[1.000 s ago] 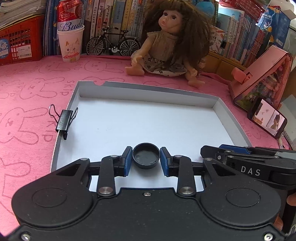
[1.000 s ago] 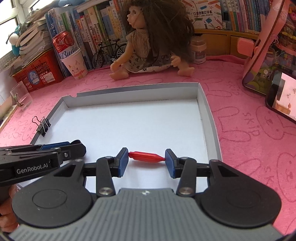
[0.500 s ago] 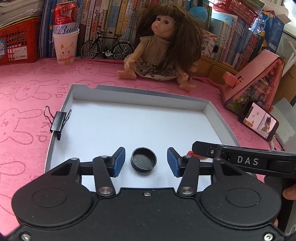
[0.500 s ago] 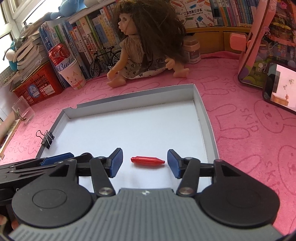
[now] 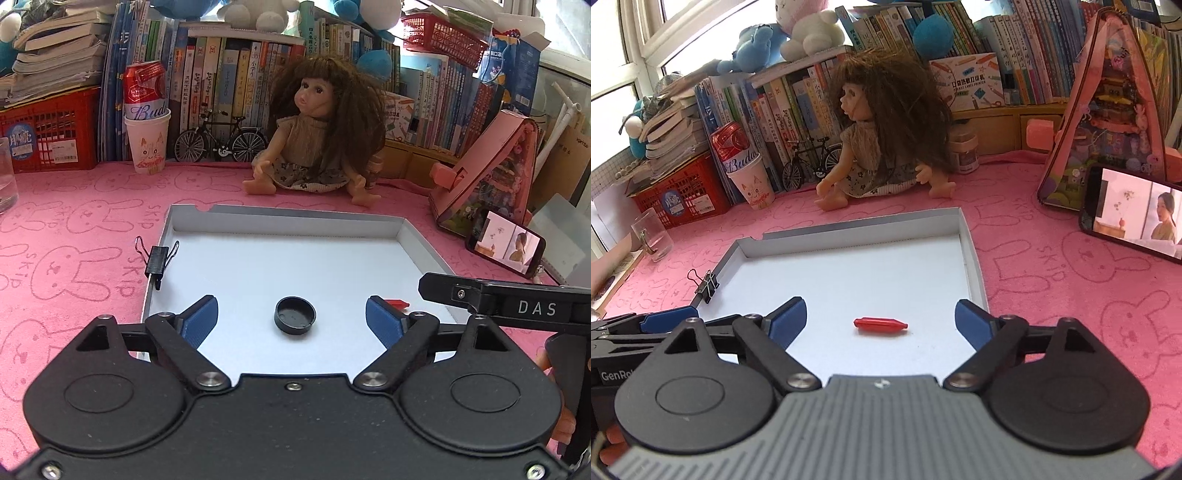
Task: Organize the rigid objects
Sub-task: 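Carry the lid and red tube into the white tray and open both grippers, then move both grippers back toward the remaining objects beside the tray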
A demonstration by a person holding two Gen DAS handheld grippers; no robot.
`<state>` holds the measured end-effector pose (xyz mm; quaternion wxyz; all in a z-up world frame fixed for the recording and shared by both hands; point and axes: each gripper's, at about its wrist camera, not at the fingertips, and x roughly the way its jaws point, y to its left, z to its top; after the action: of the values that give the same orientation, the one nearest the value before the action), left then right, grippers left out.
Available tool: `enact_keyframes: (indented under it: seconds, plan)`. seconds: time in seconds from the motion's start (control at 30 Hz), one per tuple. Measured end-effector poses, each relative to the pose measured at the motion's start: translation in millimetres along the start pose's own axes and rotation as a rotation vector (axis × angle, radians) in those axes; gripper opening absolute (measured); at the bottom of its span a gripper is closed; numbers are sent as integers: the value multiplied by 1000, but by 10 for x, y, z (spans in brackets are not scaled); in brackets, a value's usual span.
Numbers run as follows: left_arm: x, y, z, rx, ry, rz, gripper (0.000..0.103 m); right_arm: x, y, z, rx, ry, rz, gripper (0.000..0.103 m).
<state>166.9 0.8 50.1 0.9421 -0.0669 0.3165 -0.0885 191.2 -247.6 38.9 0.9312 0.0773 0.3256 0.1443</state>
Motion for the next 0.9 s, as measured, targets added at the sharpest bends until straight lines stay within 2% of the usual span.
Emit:
enact_keyframes:
  seconds: [0.33,0.63,0.73,0.9]
  plan:
    - [-397,-106,-305,71,-51,-35,92,-332,84,-294,-71,-70,-9,102]
    - [-640,-135,-522,108,-95,-33,95,-529,176,-520,-121,-120,-33,103]
    - [-693,-127,-598,109,-103,-26,95,-567,182,-607,-125,-131,-45,103]
    - [-776,-101,-817,84,-168,11,95,-612,174,-778,-122,-151,-59,103]
